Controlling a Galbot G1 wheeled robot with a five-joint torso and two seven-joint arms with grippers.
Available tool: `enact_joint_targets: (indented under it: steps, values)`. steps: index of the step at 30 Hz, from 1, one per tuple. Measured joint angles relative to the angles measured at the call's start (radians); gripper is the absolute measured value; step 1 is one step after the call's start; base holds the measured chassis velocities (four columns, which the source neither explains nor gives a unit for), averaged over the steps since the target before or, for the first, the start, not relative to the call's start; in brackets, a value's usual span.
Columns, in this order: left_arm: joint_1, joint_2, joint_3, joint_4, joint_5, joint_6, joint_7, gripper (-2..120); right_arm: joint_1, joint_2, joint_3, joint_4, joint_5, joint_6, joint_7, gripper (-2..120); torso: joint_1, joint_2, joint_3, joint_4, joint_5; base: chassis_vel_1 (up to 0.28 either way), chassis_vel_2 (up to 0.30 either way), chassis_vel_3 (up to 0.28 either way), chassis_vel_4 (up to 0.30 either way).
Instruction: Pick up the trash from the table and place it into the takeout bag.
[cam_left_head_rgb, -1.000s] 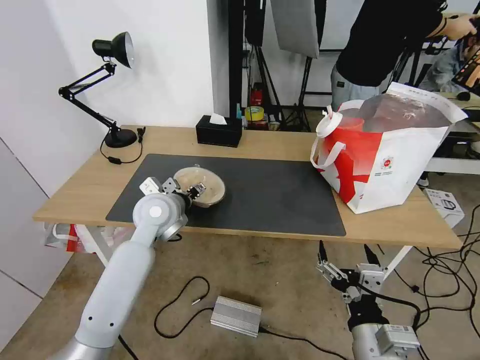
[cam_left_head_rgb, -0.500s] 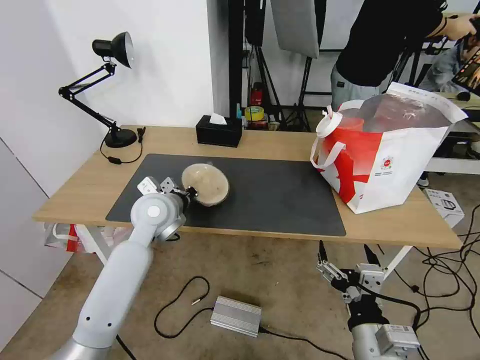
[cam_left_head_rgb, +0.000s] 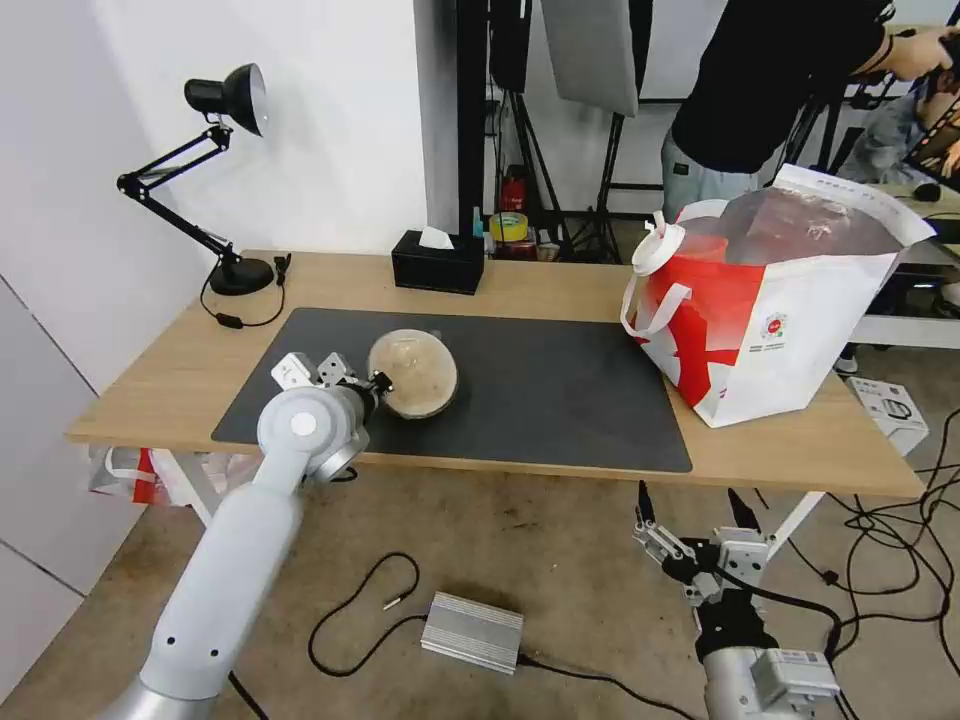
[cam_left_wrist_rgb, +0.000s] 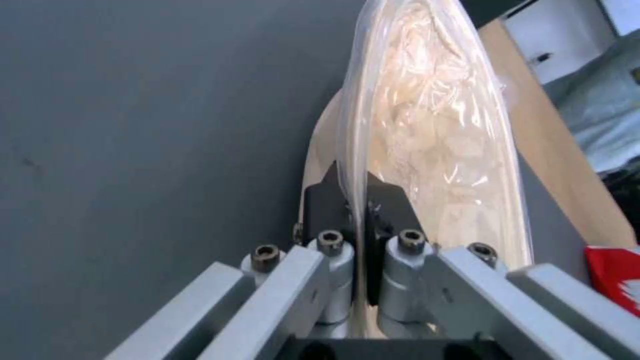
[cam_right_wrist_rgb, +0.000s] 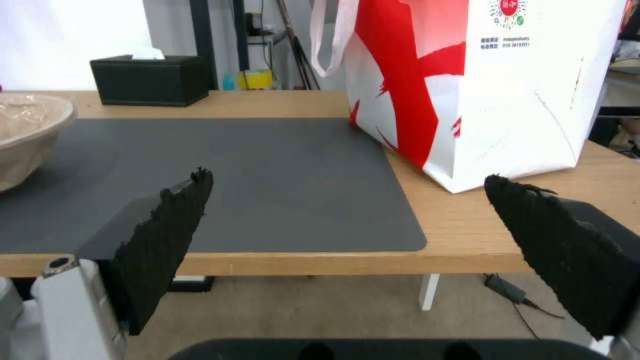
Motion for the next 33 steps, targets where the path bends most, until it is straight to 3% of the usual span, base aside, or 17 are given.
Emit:
enact_joint_targets:
  steps: [6, 19, 26, 33]
  values:
    - [-0.006, 0.016, 0.001, -0.030, 0.000, -0.005, 0.038, 0, 0.000, 0.000, 0.000, 0.000, 0.000, 0.000, 0.000, 100, 0.000, 0.000, 0.000, 0.0001, 0.0000, 0.000, 0.000, 0.000, 0.000]
    - [-0.073, 0.025, 0.033, -0.020, -0.010, -0.022, 0.103, 0, 0.000, 0.000, 0.000, 0.000, 0.000, 0.000, 0.000, 100, 0.000, 0.000, 0.000, 0.0000, 0.0001, 0.000, 0.000, 0.000, 0.000]
    - [-0.152, 0.026, 0.098, 0.002, -0.012, -0.055, 0.172, 0, 0.000, 0.000, 0.000, 0.000, 0.000, 0.000, 0.000, 100, 0.000, 0.000, 0.000, 0.0000, 0.0001, 0.000, 0.000, 0.000, 0.000]
    - [-0.234, 0.031, 0.168, 0.041, -0.012, -0.069, 0.199, 0, 0.000, 0.000, 0.000, 0.000, 0.000, 0.000, 0.000, 100, 0.000, 0.000, 0.000, 0.0000, 0.0001, 0.000, 0.000, 0.000, 0.000]
